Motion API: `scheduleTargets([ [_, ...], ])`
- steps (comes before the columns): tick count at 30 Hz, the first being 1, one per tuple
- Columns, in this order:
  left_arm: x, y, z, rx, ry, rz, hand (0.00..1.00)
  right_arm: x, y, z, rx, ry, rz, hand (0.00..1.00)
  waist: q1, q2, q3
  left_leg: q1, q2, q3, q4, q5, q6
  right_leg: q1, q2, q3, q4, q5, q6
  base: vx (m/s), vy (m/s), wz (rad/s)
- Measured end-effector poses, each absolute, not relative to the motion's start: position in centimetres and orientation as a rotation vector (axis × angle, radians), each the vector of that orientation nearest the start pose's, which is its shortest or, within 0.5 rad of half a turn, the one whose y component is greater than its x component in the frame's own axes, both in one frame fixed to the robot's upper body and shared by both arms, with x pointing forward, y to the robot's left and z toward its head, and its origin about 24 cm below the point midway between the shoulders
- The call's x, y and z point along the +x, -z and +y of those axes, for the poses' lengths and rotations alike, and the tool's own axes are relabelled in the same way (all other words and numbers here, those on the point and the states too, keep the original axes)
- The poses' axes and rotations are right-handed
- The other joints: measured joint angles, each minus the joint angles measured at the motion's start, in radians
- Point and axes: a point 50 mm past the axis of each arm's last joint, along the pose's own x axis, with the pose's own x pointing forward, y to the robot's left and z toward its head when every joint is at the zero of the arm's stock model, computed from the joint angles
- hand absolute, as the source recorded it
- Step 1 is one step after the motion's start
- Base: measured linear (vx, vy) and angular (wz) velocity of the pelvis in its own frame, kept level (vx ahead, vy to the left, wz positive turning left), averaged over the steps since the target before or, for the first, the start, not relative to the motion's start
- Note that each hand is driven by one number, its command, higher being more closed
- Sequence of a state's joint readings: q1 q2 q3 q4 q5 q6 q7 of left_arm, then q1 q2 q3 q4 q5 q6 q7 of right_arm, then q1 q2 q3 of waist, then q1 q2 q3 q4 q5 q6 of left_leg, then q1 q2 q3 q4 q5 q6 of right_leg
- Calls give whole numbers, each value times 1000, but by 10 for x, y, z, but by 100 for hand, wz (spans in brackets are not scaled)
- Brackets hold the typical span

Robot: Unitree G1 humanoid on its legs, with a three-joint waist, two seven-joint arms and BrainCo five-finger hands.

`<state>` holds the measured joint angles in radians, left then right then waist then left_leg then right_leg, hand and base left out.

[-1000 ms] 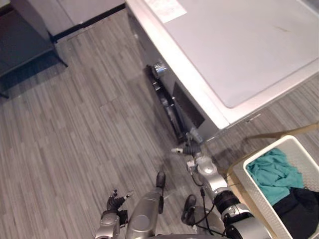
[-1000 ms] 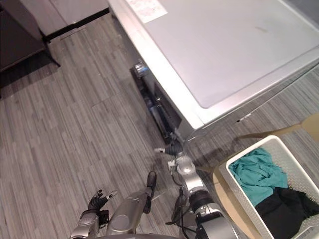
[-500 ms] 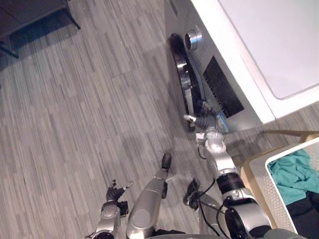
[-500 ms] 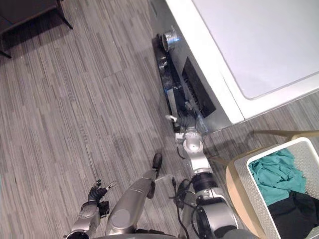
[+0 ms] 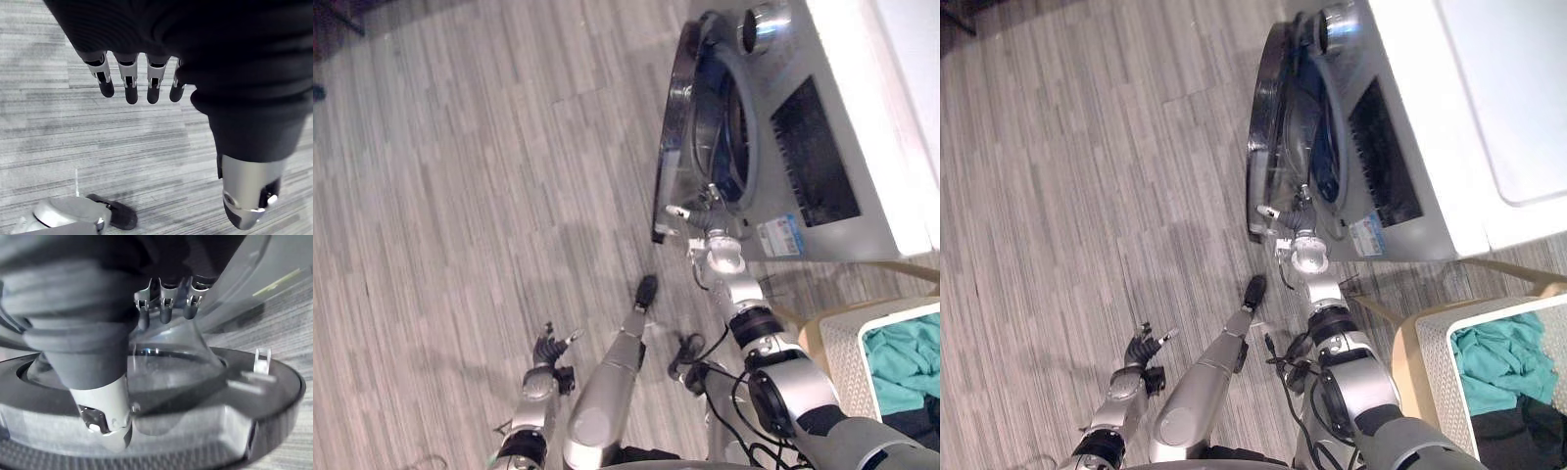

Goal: Pick up the laundry basket with both hands and put the clothes into the washing machine.

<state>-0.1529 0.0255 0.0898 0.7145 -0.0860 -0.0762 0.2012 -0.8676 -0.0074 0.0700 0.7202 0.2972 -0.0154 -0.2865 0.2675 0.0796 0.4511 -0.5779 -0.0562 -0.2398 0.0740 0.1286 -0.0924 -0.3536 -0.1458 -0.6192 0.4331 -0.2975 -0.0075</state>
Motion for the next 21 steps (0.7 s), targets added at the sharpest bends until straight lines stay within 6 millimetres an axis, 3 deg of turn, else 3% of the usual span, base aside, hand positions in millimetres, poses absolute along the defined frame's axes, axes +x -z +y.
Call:
scheduleTargets([
  [2, 249, 66, 164, -67, -261, 465, 0, 393, -195, -56, 185, -83, -223, 0, 48, 50, 24, -12, 13, -6, 58, 21, 30, 1, -12, -53, 64, -44, -3, 62, -112, 105],
  [3, 254, 61, 159, -79, -251, 447, 0, 389, -242, -41, 205, -148, -363, 0, 67, 69, 41, -26, -14, -36, 65, 24, 33, -3, -41, -96, 107, -69, 4, 102, -110, 121],
  [4, 256, 59, 157, -86, -249, 431, 0, 381, -285, -29, 223, -202, -499, 0, 91, 78, 46, -37, -31, -67, 65, 30, 26, -2, -55, -122, 129, -82, 11, 103, -116, 122],
  [7, 252, 62, 160, -86, -260, 442, 0, 360, -347, -17, 266, -276, -704, 0, 137, 78, 47, -40, -72, -116, 65, 38, 18, 27, -73, -158, 146, -107, 24, 155, -109, 106],
  [10, 250, 63, 160, -90, -263, 450, 0, 356, -359, -19, 289, -285, -735, 0, 137, 76, 46, -36, -89, -113, 65, 38, 18, 53, -76, -173, 139, -110, 32, 167, -57, 64],
  [14, 250, 63, 158, -87, -251, 449, 0, 362, -358, -34, 260, -245, -731, 0, 128, 73, 46, -31, -76, -68, 64, 41, 22, 48, -76, -146, 132, -108, 36, 22, -19, -20],
  [16, 252, 62, 155, -83, -238, 444, 0, 364, -349, -44, 248, -222, -725, 0, 124, 59, 45, -19, -50, -16, 62, 42, 26, 39, -68, -104, 117, -96, 48, -97, 6, -94],
  [19, 264, 48, 154, -75, -225, 385, 0, 350, -312, -46, 210, -261, -732, 0, 68, 1, 39, -9, 7, 77, 60, 42, 29, 15, -26, -8, 65, -63, 35, -175, -7, -119],
  [21, 284, 24, 149, -49, -186, 286, 0, 342, -272, -55, 111, -255, -700, 0, 4, -29, 28, -1, 48, 113, 41, 46, 35, -2, 16, 50, 21, -31, 19, -156, -41, -102],
])
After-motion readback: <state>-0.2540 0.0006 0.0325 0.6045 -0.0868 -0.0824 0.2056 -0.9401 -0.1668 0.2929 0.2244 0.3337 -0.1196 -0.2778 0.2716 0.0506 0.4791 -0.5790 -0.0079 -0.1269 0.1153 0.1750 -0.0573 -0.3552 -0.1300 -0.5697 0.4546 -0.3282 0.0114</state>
